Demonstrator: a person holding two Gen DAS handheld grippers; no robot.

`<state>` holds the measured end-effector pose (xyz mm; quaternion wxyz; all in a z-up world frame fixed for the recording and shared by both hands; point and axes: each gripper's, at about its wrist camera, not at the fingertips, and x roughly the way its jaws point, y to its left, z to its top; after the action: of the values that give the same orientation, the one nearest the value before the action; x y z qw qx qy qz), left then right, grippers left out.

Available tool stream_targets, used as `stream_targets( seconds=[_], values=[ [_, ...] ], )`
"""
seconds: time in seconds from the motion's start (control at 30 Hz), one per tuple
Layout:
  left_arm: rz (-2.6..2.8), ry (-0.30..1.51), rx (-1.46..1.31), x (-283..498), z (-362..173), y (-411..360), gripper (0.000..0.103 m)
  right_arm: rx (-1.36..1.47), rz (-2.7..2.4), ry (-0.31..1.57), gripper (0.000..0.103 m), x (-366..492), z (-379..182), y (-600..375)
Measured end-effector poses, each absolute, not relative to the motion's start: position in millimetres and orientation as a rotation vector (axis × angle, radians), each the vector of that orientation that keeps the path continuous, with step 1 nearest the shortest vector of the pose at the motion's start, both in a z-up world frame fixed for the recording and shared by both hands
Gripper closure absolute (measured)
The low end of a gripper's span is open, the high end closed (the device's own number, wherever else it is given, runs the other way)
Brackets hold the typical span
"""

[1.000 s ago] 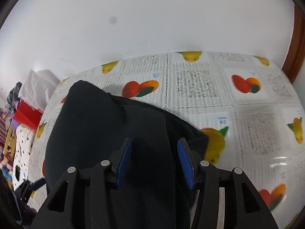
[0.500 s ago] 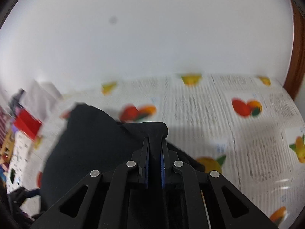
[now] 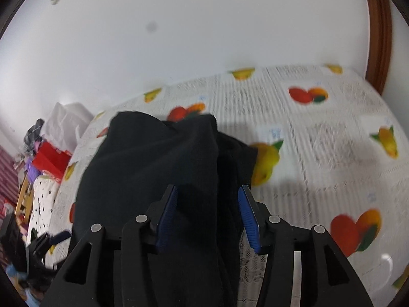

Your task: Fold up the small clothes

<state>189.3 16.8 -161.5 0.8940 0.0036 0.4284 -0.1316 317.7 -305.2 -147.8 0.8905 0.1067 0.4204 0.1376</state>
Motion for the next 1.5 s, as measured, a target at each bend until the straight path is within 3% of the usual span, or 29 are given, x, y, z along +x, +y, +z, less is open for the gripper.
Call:
stream_targets(
  seconds=[0.03, 0.1, 0.2, 0.33, 0.63, 0.67, 0.73, 0.77, 0.97, 1.2, 1.27, 1.4, 1.5],
  values=[
    [-0.258, 0.890, 0.018, 189.3, -162.9, 14.4, 0.028, 0.237, 0.304, 0.883, 0.090, 320.0, -151.5, -303.6],
    [-0.236, 0.907, 0.009, 189.7, -163.6, 13.9, 0.028, 0.231, 0.359, 0.840, 0.099, 315.7, -147.1, -301.9],
    [-0.224, 0.934, -0.006, 190.7, -162.4, 14.0, 0.028, 0.188, 0.390, 0.641, 0.099, 289.7, -132.4, -311.1],
    [-0.219, 0.929, 0.004, 188.3, -161.4, 12.8, 0.028, 0.160, 0.256, 0.820, 0.099, 307.8, -159.7, -308.4],
    [-0.273, 0.874, 0.004, 142.9, -158.5, 33.4, 0.029, 0.097, 0.168, 0.775, 0.089, 220.8, -137.3, -333.1],
    [-0.284, 0.871, 0.001, 136.0, -159.3, 35.6, 0.029, 0.086, 0.174, 0.769, 0.085, 207.8, -139.3, -334.7],
    [-0.296, 0.859, 0.008, 122.9, -159.8, 37.8, 0.029, 0.076, 0.196, 0.753, 0.066, 179.2, -144.6, -338.3],
    [-0.305, 0.851, 0.015, 114.7, -159.9, 38.5, 0.029, 0.079, 0.202, 0.744, 0.061, 165.8, -147.6, -340.5],
    [-0.299, 0.866, 0.109, 93.1, -173.8, 29.3, 0.030, 0.033, 0.185, 0.738, 0.058, 104.2, -169.9, -345.9],
    [-0.296, 0.843, 0.097, 106.7, -178.2, 12.6, 0.054, 0.024, 0.146, 0.766, 0.057, 100.7, -198.7, -339.8],
    [-0.308, 0.838, 0.080, 108.6, -176.6, 9.0, 0.072, 0.053, 0.136, 0.757, 0.058, 107.6, -199.9, -337.6],
    [-0.276, 0.816, 0.061, 119.1, -173.5, 3.6, 0.083, 0.117, 0.148, 0.751, 0.076, 126.8, -203.0, -338.0],
    [-0.233, 0.833, 0.046, 133.9, -174.2, 6.5, 0.089, 0.150, 0.149, 0.751, 0.080, 145.2, -202.0, -336.8]
  ],
)
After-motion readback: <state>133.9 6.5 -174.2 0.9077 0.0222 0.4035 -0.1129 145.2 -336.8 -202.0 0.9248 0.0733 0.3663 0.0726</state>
